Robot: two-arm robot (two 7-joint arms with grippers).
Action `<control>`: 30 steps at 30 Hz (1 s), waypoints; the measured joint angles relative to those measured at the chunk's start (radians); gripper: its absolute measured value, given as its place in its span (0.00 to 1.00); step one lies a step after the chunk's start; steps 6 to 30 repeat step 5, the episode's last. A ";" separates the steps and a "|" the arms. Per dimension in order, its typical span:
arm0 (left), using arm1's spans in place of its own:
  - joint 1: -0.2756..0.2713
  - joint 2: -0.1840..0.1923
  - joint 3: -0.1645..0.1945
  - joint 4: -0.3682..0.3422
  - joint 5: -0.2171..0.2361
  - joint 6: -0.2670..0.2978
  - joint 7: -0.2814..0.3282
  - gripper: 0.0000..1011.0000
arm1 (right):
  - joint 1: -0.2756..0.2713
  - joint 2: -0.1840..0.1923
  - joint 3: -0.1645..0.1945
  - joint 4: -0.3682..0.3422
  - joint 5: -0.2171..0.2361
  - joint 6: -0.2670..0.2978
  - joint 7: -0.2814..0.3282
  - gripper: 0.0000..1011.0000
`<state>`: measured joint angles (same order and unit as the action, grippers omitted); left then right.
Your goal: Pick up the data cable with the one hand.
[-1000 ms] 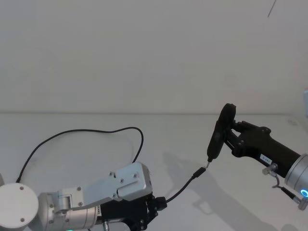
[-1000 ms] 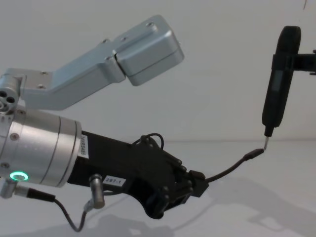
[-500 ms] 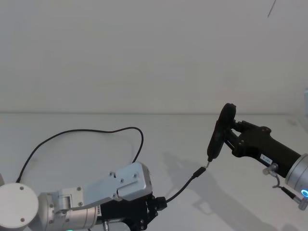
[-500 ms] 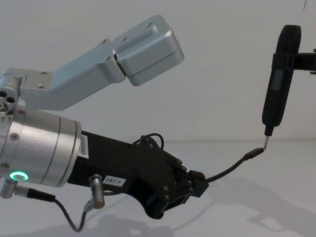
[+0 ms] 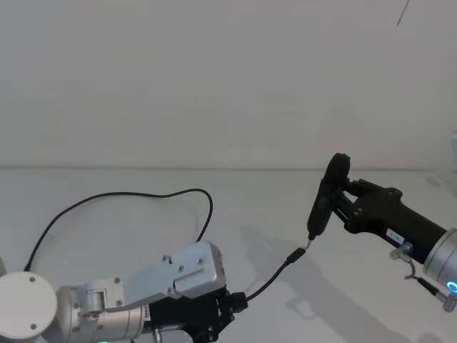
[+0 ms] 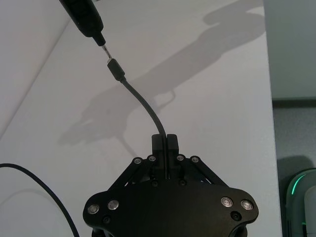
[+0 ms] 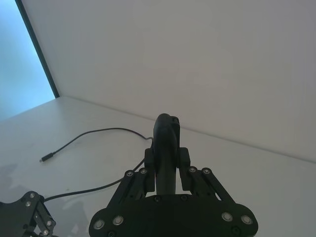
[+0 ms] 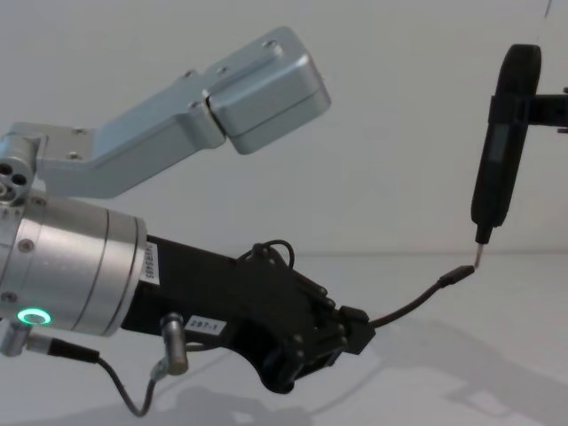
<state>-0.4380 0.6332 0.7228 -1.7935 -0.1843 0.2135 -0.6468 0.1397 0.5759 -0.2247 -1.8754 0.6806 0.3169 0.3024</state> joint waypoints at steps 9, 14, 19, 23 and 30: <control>0.000 0.000 0.000 0.000 0.000 0.000 0.000 0.05 | 0.000 0.001 0.000 0.000 0.001 0.000 0.000 0.28; 0.000 0.000 0.000 0.000 0.000 0.000 0.000 0.05 | 0.000 0.001 0.000 0.000 0.001 0.000 0.000 0.28; 0.000 0.000 0.000 0.000 0.000 0.000 0.000 0.05 | 0.000 0.001 0.000 0.000 0.001 0.000 0.000 0.28; 0.000 0.000 0.000 0.000 0.000 0.000 0.000 0.05 | 0.000 0.001 0.000 0.000 0.001 0.000 0.000 0.28; 0.000 0.000 0.000 0.000 0.000 0.000 0.000 0.05 | 0.000 0.001 0.000 0.000 0.001 0.000 0.000 0.28</control>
